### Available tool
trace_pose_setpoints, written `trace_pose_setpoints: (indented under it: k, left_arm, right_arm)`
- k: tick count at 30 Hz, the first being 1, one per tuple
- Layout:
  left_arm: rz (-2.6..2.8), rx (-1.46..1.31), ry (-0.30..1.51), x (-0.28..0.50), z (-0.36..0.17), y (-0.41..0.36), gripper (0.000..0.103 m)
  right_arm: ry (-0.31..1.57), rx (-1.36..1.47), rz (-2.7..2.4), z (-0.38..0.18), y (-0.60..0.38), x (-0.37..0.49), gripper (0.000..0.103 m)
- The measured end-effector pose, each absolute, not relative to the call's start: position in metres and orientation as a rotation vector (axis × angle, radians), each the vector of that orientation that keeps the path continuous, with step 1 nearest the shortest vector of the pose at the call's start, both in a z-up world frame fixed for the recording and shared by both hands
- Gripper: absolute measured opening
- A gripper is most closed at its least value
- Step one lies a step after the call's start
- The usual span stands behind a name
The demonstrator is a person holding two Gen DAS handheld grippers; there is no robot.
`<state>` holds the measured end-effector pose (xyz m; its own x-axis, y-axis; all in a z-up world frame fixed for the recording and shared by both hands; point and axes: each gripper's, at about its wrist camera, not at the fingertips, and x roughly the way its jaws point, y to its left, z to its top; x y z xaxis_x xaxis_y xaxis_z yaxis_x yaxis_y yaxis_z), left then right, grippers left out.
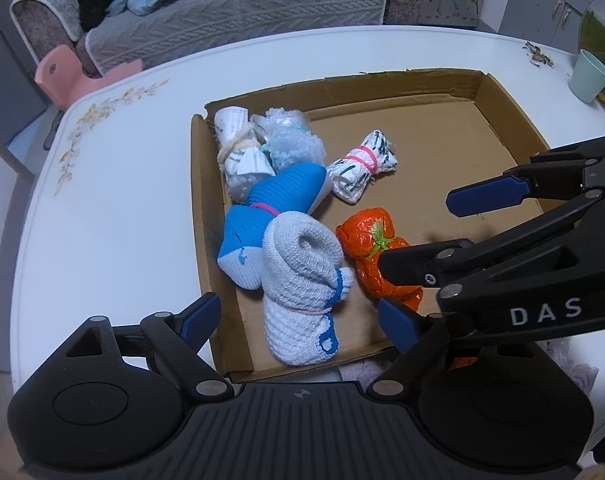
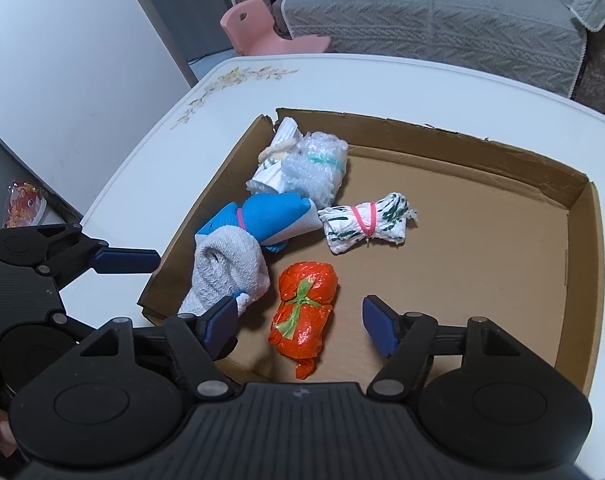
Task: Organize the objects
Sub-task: 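Grasp the blue-white sock with left tool while right tool grasps pastel-banded plastic bundle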
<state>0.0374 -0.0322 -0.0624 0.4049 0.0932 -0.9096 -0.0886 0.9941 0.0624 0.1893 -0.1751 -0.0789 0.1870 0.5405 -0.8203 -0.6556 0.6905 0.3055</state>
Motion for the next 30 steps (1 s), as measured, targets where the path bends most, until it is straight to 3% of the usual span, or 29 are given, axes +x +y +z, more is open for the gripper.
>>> trace_pose_setpoints:
  k: [3,14,23,30]
  left_arm:
    - [0.109,-0.001,1.139,0.035,-0.056,-0.032,0.091]
    - [0.040,0.018,1.130,-0.001,-0.039,-0.053,0.098]
    - [0.016,-0.047,1.179,-0.047,-0.051,-0.064,0.100]
    - [0.004,-0.019,1.258,-0.065,-0.077,-0.064,0.100]
  right_arm:
    - [1.071,-0.127,0.847,-0.071,-0.180,0.187,0.068]
    - [0.934,-0.164,0.849,-0.033,-0.241,0.155,0.096]
    - [0.852,-0.125,0.818,-0.021,-0.292,0.104,0.102]
    - [0.804,-0.231,0.812,-0.037,-0.338,0.069,0.100]
